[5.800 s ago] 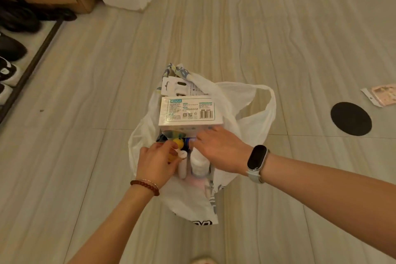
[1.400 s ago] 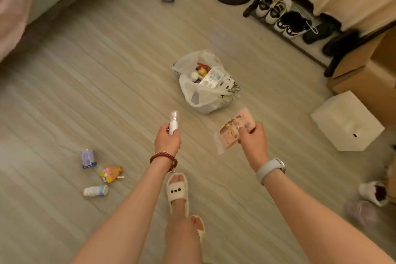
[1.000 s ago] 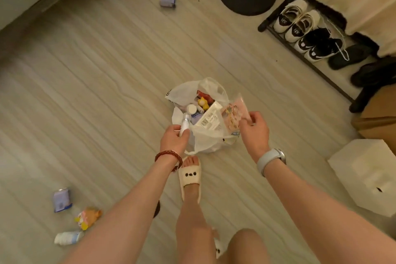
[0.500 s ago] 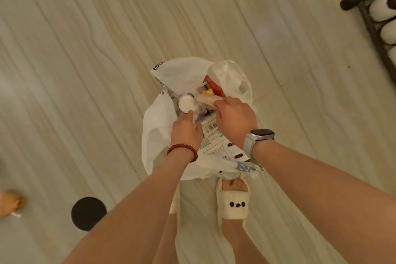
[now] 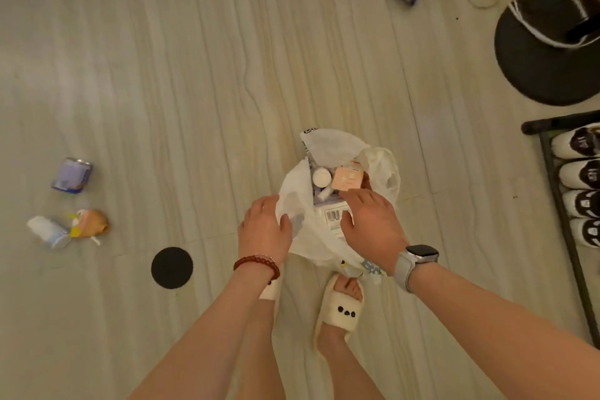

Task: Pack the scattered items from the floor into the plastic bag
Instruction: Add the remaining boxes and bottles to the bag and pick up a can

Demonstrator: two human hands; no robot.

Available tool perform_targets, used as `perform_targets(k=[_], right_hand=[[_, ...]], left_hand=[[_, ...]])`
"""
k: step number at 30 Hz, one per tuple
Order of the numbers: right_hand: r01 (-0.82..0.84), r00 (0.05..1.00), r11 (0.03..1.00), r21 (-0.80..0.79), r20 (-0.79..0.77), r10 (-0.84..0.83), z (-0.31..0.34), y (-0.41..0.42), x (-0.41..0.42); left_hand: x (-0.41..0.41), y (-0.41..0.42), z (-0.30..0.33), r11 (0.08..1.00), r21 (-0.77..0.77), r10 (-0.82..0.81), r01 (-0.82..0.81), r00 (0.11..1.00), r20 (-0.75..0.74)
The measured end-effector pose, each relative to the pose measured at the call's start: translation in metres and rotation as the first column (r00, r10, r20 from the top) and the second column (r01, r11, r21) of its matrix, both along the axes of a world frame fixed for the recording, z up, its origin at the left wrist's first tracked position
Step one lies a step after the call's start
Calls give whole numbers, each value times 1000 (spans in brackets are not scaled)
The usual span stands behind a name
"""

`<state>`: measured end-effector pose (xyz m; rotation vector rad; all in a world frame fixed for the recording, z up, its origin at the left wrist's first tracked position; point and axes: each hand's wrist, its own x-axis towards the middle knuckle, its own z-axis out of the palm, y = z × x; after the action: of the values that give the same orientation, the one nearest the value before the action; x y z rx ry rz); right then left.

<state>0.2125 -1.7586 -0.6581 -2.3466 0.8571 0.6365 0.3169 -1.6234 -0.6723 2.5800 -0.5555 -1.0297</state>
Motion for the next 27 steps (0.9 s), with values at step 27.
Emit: perform_targets(k=[27], right_hand=[[-577,791,803,150,-142,595,-123,422,289]], left_hand=[[198,493,-82,732,111,681,-673,729,-68]])
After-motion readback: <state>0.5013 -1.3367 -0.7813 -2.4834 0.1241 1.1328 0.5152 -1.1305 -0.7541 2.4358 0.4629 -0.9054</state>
